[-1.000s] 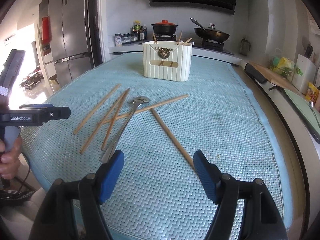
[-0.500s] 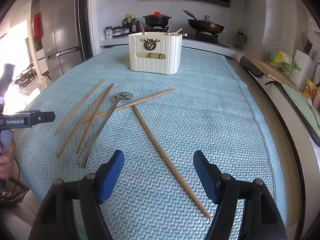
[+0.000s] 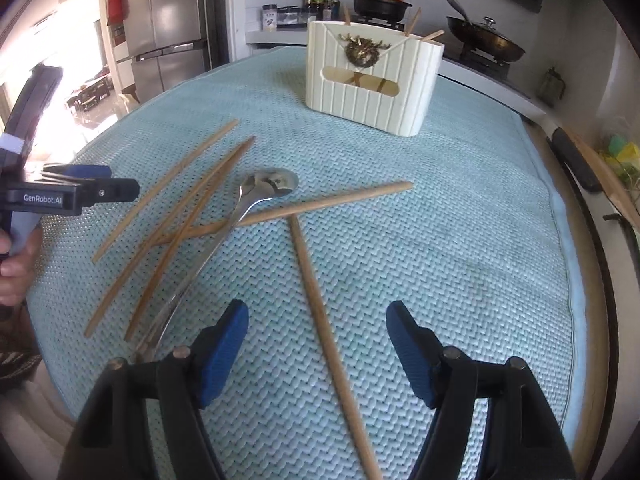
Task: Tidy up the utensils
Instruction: 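Move both tools back over the remaining chopsticks and spoons on the towel, then close the left tool on a chopstick while the right tool grips another chopstick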
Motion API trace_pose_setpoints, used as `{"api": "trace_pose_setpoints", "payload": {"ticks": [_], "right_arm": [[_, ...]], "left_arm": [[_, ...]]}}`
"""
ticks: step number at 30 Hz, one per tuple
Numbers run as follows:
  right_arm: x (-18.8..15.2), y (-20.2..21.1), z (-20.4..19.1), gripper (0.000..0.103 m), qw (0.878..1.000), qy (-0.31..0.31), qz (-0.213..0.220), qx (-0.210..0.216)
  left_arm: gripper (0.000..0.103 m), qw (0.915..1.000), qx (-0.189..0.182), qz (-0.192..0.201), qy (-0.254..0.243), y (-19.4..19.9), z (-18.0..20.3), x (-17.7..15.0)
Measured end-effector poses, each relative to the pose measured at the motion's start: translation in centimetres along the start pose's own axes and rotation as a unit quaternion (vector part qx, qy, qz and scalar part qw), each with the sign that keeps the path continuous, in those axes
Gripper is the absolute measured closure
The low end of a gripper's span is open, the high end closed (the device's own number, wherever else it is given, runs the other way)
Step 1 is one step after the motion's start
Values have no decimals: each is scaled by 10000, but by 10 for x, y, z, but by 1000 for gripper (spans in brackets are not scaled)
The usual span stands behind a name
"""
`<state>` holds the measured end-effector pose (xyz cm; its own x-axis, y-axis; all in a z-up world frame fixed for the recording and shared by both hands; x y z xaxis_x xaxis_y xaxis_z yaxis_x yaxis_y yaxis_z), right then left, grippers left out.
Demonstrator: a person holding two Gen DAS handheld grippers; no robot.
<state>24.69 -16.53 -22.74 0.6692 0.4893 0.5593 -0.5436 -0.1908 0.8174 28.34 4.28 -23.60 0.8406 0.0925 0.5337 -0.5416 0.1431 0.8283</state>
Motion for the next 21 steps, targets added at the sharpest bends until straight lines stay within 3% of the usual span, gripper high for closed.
{"api": "trace_pose_setpoints", "payload": {"ticks": [1, 5, 14, 17, 21], "right_arm": [[3, -5, -1, 31, 10000, 54, -26, 29], [12, -22, -1, 48, 9997, 177, -142, 20], [19, -31, 7, 51, 9995, -9, -203, 242], [26, -35, 10, 64, 9994, 46, -222, 270], [37, -42, 9, 70, 9991, 136, -220, 348]], "left_arm": [[9, 10000, 7, -48, -31, -5, 1, 3], [14, 9998, 4, -171, -126, -21, 3, 18], [24, 9994, 4, -298, -181, -45, 4, 53], [30, 9989, 52, -287, -366, -51, 10, 59], [34, 9977, 80, -340, -584, -57, 20, 64]]}}
Point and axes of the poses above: each gripper's, at about its wrist camera, not at the fingertips, and y roughly against the way its jaws point, z to its right, x to its top, the point moved 10 cm from there along -y, roughly the way its jaws point, and after that the axes turned 6 degrees about y, right-handed, at the moved point
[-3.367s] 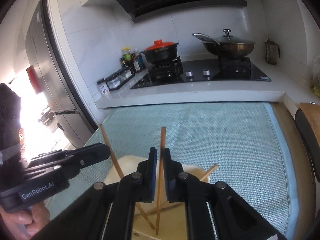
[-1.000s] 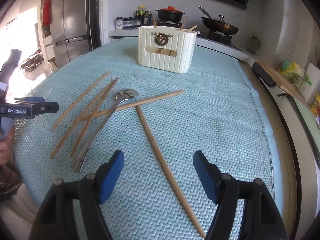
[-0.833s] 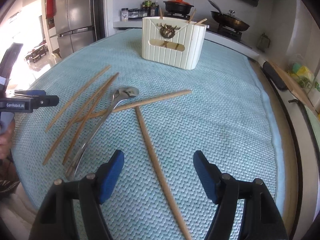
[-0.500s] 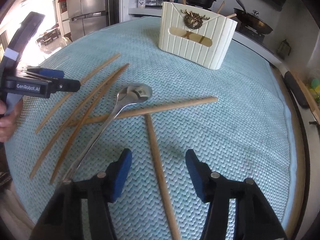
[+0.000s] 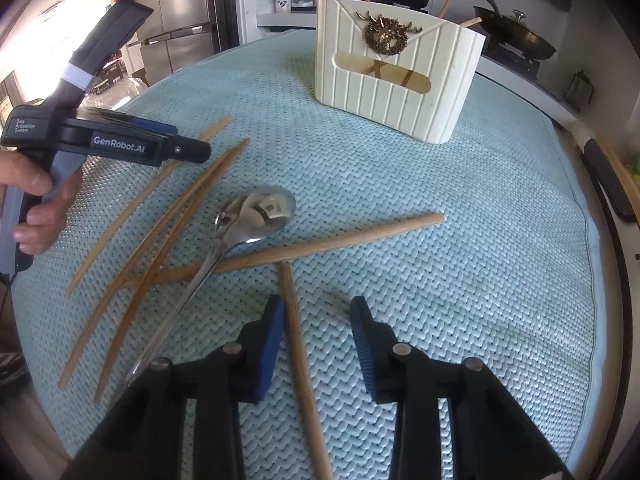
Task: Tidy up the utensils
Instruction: 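Close the left tool on a chopstick while the right tool grips another chopstick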
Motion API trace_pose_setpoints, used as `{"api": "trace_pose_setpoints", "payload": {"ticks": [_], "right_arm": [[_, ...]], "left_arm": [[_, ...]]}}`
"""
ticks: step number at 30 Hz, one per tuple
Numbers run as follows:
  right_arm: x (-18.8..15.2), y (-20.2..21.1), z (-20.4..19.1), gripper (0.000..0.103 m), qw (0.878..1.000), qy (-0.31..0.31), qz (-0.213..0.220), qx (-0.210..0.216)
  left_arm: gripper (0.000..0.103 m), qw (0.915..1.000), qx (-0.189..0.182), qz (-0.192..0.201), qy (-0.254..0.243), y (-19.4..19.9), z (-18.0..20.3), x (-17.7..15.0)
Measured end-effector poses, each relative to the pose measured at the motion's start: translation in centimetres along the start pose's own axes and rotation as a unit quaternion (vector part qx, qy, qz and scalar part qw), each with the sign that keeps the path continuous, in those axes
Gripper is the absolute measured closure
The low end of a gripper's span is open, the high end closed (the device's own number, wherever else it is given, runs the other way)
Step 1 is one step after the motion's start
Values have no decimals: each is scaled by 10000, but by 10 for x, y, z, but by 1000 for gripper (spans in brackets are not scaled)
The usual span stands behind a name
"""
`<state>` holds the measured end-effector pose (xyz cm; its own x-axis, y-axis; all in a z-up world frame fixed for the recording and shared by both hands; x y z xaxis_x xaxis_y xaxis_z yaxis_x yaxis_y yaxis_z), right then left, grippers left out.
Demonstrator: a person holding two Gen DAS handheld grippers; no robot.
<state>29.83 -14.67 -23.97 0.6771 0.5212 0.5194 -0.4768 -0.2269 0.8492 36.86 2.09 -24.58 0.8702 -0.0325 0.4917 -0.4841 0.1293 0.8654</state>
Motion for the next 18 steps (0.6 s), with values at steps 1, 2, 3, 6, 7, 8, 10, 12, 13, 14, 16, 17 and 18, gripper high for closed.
{"api": "trace_pose_setpoints", "payload": {"ticks": [1, 2, 3, 6, 7, 8, 10, 12, 13, 14, 16, 17, 18], "right_arm": [[4, -2, -1, 71, 10000, 51, 8, 19], [7, -4, -2, 71, 9999, 96, 8, 59], [9, -5, -5, 73, 9999, 141, 7, 85], [13, -7, -8, 93, 9996, 256, -86, 93], [12, -7, -8, 95, 9995, 278, -130, 78], [14, -9, -8, 96, 9994, 294, -155, 78], [15, -8, -10, 96, 9995, 268, -168, 66], [14, -6, -7, 96, 9998, 140, -162, 42], [12, -4, -4, 96, 9999, 47, -141, 30], [10, 1, -1, 96, 9999, -76, -81, 55], [8, 12, 9, 96, 9989, -410, 105, 178], [9, 20, 14, 96, 9979, -569, 210, 216], [10, 29, 19, 96, 9967, -705, 317, 242]], "left_arm": [[35, 10000, 8, -5, -44, -1, 2, 1], [35, 10000, 25, -5, -78, -1, 3, 1], [37, 9999, 39, -2, -125, -2, 4, 2], [55, 9998, 23, 4, -215, -2, 6, 6], [63, 9998, -14, -2, -213, -1, 8, 5], [71, 9998, -45, -4, -210, -1, 8, 4], [85, 9998, -58, 37, -205, -1, 8, 5], [96, 9997, -200, 30, -155, -1, 8, 5], [98, 9996, -251, 41, -95, -1, 8, 4], [98, 9996, -279, 47, -58, -1, 9, 4], [98, 9993, -338, 125, 20, 4, 7, 6], [99, 9991, -379, 189, 64, 8, 6, 8], [99, 9985, -439, 292, 122, 16, 5, 10]]}}
Point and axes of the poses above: each gripper's, at about its wrist camera, not at the fingertips, and y roughly against the way its jaws point, z to its right, x to its top, the point moved 10 cm from there along -y, roughly the way its jaws point, and after that the axes turned 6 degrees about y, right-handed, at the moved point
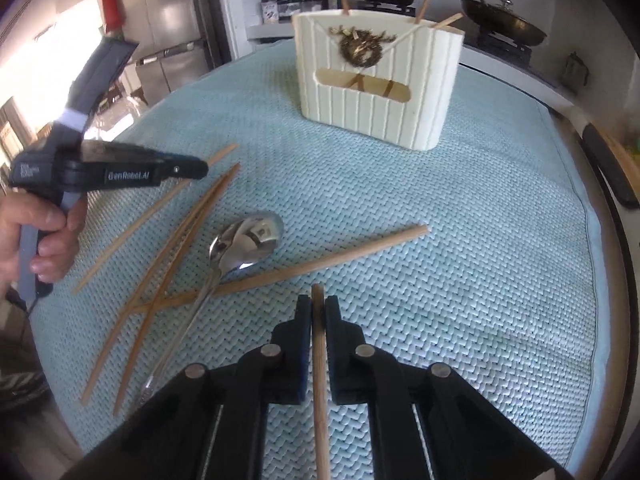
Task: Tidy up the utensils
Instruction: 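Close the left tool on a chopstick while the right tool grips another chopstick, then carry both held chopsticks up over the cream caddy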
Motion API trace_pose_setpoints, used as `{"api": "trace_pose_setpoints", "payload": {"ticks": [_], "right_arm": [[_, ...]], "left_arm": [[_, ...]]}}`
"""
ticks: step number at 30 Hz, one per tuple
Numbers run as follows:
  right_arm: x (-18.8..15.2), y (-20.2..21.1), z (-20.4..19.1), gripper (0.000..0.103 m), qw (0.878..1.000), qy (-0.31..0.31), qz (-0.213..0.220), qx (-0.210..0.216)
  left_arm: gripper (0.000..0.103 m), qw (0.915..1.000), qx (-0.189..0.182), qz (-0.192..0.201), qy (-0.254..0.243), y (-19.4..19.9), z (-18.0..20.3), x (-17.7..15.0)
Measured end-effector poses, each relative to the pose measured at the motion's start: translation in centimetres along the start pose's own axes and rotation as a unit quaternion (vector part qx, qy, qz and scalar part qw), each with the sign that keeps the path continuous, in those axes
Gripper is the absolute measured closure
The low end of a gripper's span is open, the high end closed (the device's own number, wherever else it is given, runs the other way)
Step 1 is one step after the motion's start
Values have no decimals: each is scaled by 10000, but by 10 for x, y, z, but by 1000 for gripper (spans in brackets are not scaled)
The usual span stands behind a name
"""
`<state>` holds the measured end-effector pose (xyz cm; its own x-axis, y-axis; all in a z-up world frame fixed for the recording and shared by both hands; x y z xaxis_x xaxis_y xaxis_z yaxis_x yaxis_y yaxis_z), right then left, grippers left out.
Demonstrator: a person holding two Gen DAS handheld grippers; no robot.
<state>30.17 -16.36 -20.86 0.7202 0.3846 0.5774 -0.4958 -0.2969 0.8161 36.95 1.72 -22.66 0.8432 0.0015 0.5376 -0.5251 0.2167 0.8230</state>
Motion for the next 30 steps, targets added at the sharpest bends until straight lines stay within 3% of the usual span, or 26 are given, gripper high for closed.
{"api": "trace_pose_setpoints", "payload": {"ticks": [6, 15, 23, 30], "right_arm": [[21, 66, 16, 96, 9961, -468, 745, 117], [45, 163, 19, 96, 9823, -600, 1773, -15], [68, 193, 22, 96, 9697, -656, 2338, -253], [94, 203, 33, 96, 9627, -689, 2588, -377]], "left_arm": [[99, 9964, -340, 749, 188, 67, 8, 29], [99, 9798, -793, 1834, 110, 172, 23, 58], [100, 9734, -933, 2094, 11, 192, 32, 70], [100, 9723, -962, 2129, 13, 198, 33, 79]]}}
Point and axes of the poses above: each gripper's, at about its wrist camera, not at the fingertips, and y roughly against the way its jaws point, z to its right, x to its top, the point moved 10 cm from there along -y, roughly the way its jaws point, and after that the axes turned 6 degrees about y, right-handed, at the moved point
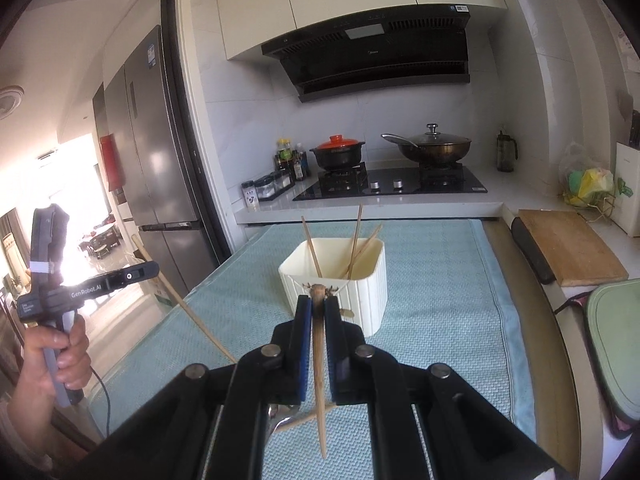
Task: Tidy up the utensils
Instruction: 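Carry both held chopsticks up over the cream caddy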
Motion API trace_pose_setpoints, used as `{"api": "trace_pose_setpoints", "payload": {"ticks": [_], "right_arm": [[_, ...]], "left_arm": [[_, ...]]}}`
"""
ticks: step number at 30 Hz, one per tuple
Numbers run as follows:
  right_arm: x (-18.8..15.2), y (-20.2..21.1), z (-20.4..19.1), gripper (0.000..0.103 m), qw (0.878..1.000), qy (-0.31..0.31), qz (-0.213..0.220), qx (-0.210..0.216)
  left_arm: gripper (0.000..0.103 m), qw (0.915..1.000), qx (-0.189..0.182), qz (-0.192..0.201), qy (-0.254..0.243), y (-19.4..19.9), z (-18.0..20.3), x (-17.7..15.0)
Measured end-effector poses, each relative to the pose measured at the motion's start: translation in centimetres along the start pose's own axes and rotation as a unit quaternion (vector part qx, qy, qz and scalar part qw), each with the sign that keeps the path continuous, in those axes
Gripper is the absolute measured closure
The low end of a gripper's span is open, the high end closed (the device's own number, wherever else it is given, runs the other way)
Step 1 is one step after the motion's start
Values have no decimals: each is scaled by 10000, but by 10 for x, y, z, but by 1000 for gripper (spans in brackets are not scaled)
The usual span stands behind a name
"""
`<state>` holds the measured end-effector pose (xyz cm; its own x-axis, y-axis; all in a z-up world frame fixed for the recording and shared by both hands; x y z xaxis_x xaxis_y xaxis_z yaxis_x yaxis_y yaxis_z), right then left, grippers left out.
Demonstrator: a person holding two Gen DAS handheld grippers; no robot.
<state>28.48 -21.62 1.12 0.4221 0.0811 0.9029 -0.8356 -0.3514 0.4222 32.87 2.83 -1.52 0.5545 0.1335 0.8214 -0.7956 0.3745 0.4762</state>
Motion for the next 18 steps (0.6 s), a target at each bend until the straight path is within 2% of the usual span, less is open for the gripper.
{"api": "trace_pose_setpoints", "payload": {"ticks": [7, 11, 18], "right_arm": [[40, -7, 1, 96, 9997, 128, 193, -13], [73, -19, 3, 96, 9993, 156, 327, 29], [147, -53, 13, 96, 9979, 146, 635, 61]], "left_arm": [[100, 9999, -137, -74, 57, -8, 9, 18], [100, 9997, -223, -36, 14, -14, 19, 46], [100, 9994, -166, 233, -205, -35, 38, 110]]}}
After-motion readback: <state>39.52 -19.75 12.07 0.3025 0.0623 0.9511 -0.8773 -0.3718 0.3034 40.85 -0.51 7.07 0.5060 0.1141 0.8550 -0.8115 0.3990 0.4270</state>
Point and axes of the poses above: each gripper's, at about its wrist camera, not at the fingertips, and y roughly against the way its jaws point, z to its right, x to its top, the point moved 10 cm from there along -y, roughly the way its jaws point, and after that the axes turned 6 degrees about y, right-handed, at the moved point
